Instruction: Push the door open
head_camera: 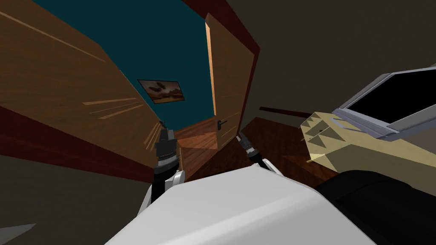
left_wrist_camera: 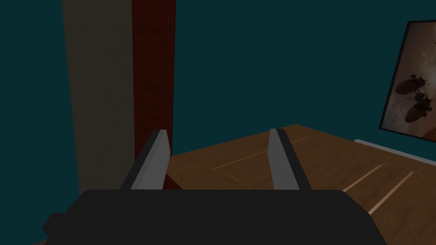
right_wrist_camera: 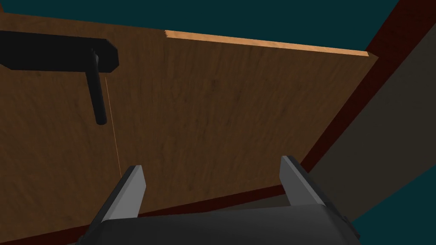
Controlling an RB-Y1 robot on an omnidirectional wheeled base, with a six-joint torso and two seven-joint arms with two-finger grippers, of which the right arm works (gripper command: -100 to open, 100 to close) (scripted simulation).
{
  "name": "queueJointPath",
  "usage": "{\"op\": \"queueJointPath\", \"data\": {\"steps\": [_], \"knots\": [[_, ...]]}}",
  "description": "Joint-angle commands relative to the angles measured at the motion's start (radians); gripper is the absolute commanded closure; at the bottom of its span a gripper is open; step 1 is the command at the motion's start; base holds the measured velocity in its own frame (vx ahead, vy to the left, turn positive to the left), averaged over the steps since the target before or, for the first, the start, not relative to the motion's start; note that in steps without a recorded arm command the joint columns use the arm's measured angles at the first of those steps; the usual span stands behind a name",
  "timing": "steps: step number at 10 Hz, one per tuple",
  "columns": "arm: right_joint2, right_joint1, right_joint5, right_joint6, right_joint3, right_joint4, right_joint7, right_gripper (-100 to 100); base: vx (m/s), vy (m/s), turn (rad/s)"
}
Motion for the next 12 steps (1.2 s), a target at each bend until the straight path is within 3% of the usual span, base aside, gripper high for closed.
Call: {"op": "queueJointPath", "data": {"steps": [1, 6, 12], "knots": [[-0.016, -0.002, 0.008, -0.008, 0.004, 0.022, -0.028, -100, 0.112, -0.02, 0.051], [-0.083, -0.001, 0.043, -0.045, 0.021, 0.117, -0.137, -100, 0.145, -0.037, 0.092], [-0.147, -0.001, 0.076, -0.08, 0.036, 0.206, -0.24, -100, 0.147, -0.043, 0.076]]}}
